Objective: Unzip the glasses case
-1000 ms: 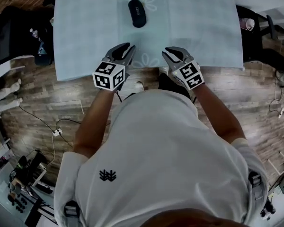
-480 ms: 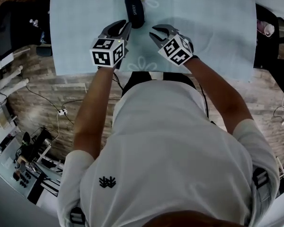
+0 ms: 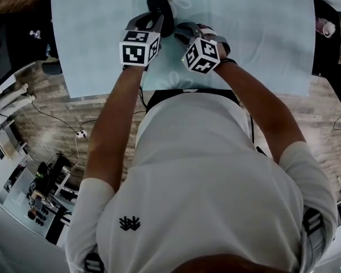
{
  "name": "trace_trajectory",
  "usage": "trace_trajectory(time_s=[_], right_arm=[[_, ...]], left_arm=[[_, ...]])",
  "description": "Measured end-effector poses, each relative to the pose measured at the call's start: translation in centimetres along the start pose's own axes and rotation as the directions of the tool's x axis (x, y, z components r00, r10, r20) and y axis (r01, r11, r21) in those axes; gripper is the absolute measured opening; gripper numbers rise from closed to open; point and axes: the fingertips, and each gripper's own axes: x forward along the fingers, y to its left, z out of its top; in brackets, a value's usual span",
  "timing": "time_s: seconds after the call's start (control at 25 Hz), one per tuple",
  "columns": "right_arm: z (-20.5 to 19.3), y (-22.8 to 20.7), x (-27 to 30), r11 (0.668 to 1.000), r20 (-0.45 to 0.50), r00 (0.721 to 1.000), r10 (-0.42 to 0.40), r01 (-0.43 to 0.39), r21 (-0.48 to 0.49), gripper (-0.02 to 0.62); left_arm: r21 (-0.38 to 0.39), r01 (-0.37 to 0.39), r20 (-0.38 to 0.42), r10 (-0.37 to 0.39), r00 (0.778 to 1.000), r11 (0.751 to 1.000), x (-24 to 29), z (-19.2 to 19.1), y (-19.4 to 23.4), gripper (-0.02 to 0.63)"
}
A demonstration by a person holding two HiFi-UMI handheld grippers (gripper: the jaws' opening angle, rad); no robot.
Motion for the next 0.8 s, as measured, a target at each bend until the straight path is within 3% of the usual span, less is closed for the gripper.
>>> trace_trajectory(time_s=[0.28, 0.52, 0.6, 0.8], right_arm=[[-0.1, -0.3, 1.1, 0.997, -0.028, 0.999, 0.016, -0.018, -0.071, 0.081], [-0.2, -0.6, 1.2, 0.999, -0.017, 0.999, 0.031, -0.032, -0.045, 0.08], [-0.2, -1.0, 1.3, 0.999, -0.014, 1.0, 0.021, -0.022, -0.041, 0.028], [-0.1, -1.1, 1.1, 0.999, -0.004, 1.0, 0.016, -0.016, -0.029, 0.026]], left_arm=[[0.033, 0.016, -0.036, -0.015, 0.999, 0.999, 1.0, -1.1, -0.6, 0.11], [0.04, 0.025, -0.027, -0.024, 0.999, 0.999, 1.1, -1.2, -0.5, 0.11], [0.039, 0.03, -0.023, -0.029, 0.999, 0.999, 1.1, -1.2, -0.4, 0.11], [0.039, 0.031, -0.023, -0.03, 0.999, 0.999, 1.2, -1.2, -0.3, 0.11]])
